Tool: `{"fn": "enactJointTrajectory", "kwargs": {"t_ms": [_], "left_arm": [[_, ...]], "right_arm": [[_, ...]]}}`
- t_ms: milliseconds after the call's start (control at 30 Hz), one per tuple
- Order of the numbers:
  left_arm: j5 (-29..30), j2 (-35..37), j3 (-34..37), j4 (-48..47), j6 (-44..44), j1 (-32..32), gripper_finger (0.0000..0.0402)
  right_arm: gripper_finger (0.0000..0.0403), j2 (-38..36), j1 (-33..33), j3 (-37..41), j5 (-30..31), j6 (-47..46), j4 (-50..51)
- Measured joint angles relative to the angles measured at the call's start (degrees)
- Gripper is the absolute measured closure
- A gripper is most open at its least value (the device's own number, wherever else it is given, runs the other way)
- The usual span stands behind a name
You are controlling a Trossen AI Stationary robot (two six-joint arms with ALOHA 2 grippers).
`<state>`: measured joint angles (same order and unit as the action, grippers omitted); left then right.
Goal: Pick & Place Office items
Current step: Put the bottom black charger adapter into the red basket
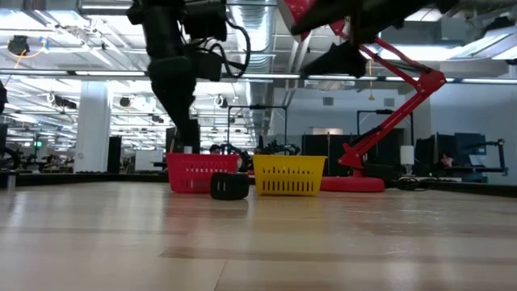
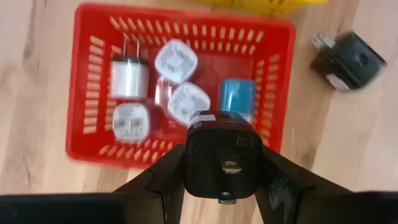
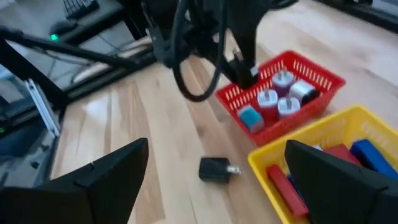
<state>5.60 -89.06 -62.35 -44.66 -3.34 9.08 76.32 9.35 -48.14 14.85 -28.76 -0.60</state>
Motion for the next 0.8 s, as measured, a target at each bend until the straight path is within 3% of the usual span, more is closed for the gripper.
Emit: {"fn": "enactJointTrajectory", "kwargs": {"t_ms": [233, 800], "left_arm": [[0.1, -1.4, 0.0, 0.5, 0.1, 0.0, 0.0256], [-2.1, -5.2, 0.1, 1.6, 2.1, 0.0, 0.0255]], "right_arm": [[0.0033, 3.0, 0.7, -0.1, 0.0, 0.2, -5.2], [0.0033, 2.3, 0.6, -0.1, 0.0, 0.7, -6.7]]}}
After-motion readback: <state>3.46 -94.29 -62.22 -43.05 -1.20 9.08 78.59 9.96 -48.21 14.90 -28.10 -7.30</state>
